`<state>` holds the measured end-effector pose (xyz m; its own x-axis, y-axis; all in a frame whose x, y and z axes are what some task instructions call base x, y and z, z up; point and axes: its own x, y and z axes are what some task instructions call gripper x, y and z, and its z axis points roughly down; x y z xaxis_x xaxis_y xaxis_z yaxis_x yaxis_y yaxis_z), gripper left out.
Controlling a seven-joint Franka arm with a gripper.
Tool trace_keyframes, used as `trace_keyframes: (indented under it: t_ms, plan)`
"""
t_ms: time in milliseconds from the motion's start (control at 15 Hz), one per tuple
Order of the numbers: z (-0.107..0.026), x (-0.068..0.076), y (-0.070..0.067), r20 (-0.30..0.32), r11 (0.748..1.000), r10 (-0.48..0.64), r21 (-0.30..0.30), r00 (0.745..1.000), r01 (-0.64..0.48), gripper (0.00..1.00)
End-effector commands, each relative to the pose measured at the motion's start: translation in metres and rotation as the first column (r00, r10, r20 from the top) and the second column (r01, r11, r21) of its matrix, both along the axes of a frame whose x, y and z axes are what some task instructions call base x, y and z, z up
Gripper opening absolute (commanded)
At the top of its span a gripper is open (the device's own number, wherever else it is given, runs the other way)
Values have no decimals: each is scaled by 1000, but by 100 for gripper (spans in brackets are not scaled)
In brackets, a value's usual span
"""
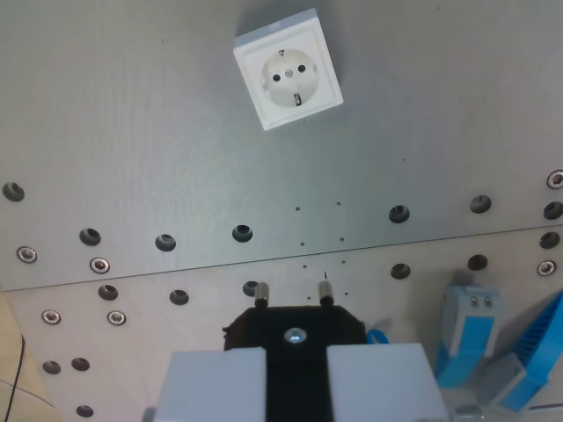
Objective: Move above the white socket
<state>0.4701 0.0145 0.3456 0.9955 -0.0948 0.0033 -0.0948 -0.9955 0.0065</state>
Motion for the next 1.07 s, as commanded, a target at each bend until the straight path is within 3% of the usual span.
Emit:
trace_keyframes:
  t_ms: [67, 600, 1067]
  plan:
    - [0, 0, 0, 0, 1000, -2, 0, 1000, 2, 0]
    - [-2, 0, 0, 0, 1000, 12, 0, 1000, -12, 0]
    - [-13, 0, -1, 26, 998, 57, 1, 998, -57, 0]
